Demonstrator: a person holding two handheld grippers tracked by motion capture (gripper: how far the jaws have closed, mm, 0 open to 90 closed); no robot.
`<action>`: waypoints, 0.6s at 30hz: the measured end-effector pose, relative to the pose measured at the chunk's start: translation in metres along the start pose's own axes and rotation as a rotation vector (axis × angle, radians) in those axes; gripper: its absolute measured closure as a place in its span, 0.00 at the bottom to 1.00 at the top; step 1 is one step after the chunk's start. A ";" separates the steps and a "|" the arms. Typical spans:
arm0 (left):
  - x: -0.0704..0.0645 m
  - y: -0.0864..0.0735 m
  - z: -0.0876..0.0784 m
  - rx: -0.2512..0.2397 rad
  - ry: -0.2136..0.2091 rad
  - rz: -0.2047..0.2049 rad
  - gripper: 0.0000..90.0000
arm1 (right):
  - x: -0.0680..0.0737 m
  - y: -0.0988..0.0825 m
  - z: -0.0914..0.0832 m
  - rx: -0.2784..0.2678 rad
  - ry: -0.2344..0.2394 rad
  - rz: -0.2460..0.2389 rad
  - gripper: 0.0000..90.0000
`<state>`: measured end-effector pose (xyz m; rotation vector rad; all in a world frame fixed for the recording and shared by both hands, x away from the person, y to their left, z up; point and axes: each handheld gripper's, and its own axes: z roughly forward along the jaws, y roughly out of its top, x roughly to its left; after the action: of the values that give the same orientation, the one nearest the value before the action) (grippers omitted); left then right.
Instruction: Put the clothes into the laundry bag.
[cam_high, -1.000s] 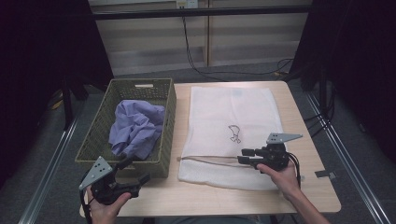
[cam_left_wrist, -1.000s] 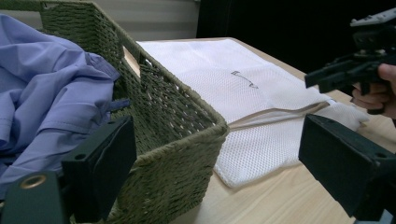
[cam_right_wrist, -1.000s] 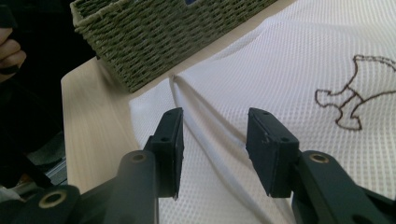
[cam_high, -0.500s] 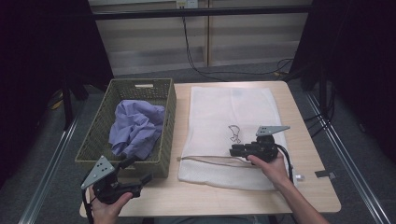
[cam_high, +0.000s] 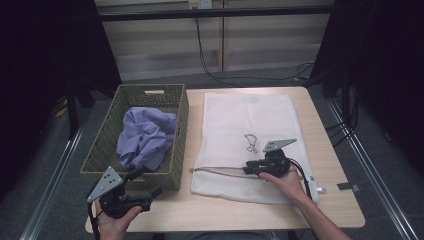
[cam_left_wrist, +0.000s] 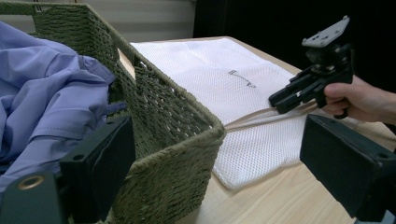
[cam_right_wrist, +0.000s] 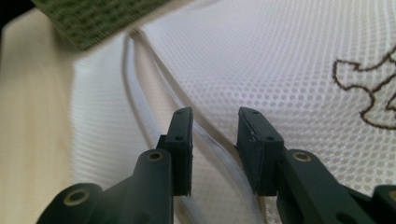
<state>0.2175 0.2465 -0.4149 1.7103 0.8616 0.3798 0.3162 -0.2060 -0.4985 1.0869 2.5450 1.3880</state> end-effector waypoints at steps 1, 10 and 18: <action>0.000 0.000 0.000 0.000 0.001 0.002 0.11 | 0.000 -0.001 0.002 0.009 -0.016 -0.006 0.73; 0.002 0.000 -0.002 -0.009 0.019 0.001 0.10 | 0.000 -0.005 0.012 0.028 -0.052 -0.038 0.71; 0.002 0.001 0.001 0.001 0.013 -0.002 0.10 | -0.002 -0.006 0.012 0.034 -0.048 -0.056 0.90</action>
<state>0.2198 0.2473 -0.4148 1.7096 0.8727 0.3896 0.3189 -0.2005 -0.5109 1.0325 2.5535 1.2939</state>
